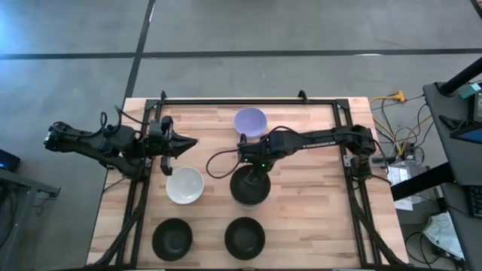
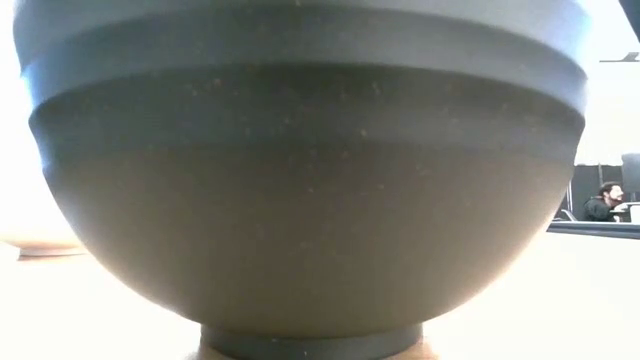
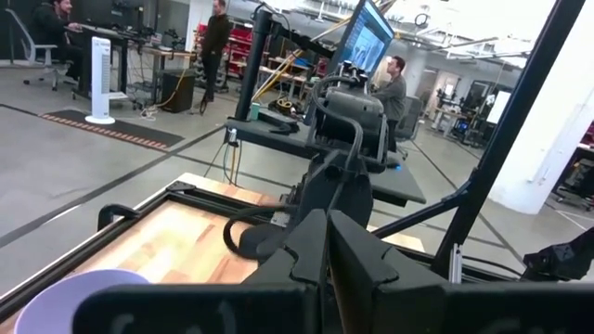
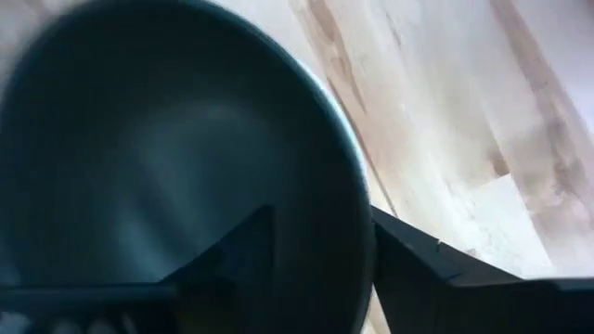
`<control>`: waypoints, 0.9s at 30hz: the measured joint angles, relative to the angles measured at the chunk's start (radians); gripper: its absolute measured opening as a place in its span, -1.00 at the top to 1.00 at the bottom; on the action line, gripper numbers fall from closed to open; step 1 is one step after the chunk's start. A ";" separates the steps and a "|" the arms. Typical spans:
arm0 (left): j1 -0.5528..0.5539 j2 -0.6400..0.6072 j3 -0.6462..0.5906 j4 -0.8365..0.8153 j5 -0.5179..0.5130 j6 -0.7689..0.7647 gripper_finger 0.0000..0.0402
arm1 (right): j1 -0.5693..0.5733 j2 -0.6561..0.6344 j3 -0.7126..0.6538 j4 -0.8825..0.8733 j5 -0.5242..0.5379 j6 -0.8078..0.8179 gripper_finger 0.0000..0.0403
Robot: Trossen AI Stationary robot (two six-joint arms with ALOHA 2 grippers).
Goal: Nest bowls inside each other
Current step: Stack the right black bowl on top of the right white bowl
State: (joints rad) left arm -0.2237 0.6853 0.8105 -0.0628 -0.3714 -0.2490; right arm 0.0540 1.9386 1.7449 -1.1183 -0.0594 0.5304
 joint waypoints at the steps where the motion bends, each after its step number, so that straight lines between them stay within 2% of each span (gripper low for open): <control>1: 0.000 0.000 0.000 0.000 0.000 -0.001 1.00 | 0.000 -0.008 0.000 -0.001 0.002 0.000 0.20; 7: 0.000 0.001 0.001 0.001 0.000 -0.001 1.00 | -0.002 -0.055 0.000 0.001 0.009 -0.003 0.14; 13: 0.000 0.001 0.000 0.001 0.000 -0.002 1.00 | -0.002 -0.075 0.000 0.002 0.009 0.002 0.18; 16: 0.000 0.001 0.000 0.001 0.000 -0.005 1.00 | -0.002 -0.080 0.000 0.002 0.022 0.014 0.34; 22: 0.000 0.001 0.000 0.001 0.000 -0.006 1.00 | -0.003 -0.079 0.000 -0.002 0.042 0.010 0.85; 27: 0.000 0.001 0.000 0.001 0.000 -0.006 1.00 | -0.002 -0.079 -0.007 -0.001 0.041 0.003 0.94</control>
State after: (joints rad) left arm -0.2238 0.6865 0.8108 -0.0616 -0.3713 -0.2546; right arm 0.0519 1.8600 1.7378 -1.1194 -0.0181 0.5331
